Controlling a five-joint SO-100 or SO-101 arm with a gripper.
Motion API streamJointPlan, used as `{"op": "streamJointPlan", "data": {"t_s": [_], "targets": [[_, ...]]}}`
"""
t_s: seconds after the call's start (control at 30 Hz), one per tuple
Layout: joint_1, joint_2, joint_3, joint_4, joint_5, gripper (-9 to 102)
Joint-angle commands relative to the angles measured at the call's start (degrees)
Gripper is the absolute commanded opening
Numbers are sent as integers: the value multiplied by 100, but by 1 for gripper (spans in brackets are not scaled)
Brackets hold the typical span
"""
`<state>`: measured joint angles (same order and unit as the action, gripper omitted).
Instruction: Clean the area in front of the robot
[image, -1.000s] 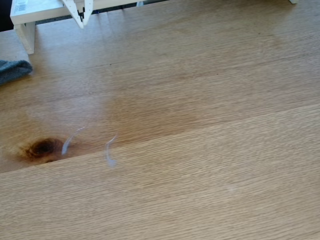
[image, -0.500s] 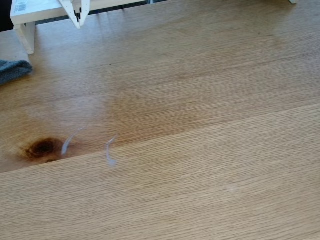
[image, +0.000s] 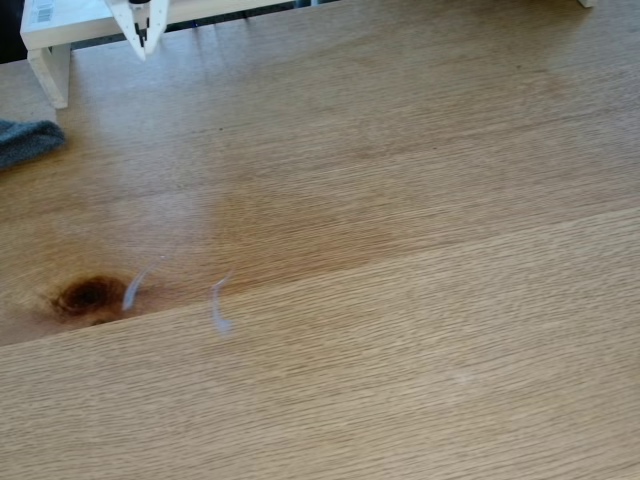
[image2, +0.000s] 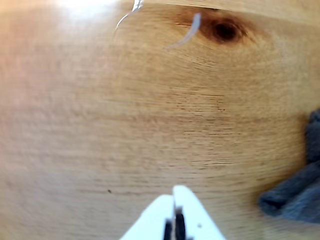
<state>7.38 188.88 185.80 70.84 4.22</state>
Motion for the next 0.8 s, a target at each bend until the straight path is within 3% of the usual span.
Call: {"op": "streamJointPlan", "data": {"t_s": [0.0, 0.27, 0.4, 0.47, 0.77], "targets": [[26, 44, 677, -343, 378, 8], [-229, -132, 422, -1397, 44, 19], [-18, -2074, -589, -2312, -44, 21], [185, -3085, -1301, -2373, 114, 22], [2514, -6460, -4333, -2953, 132, 25]]}}
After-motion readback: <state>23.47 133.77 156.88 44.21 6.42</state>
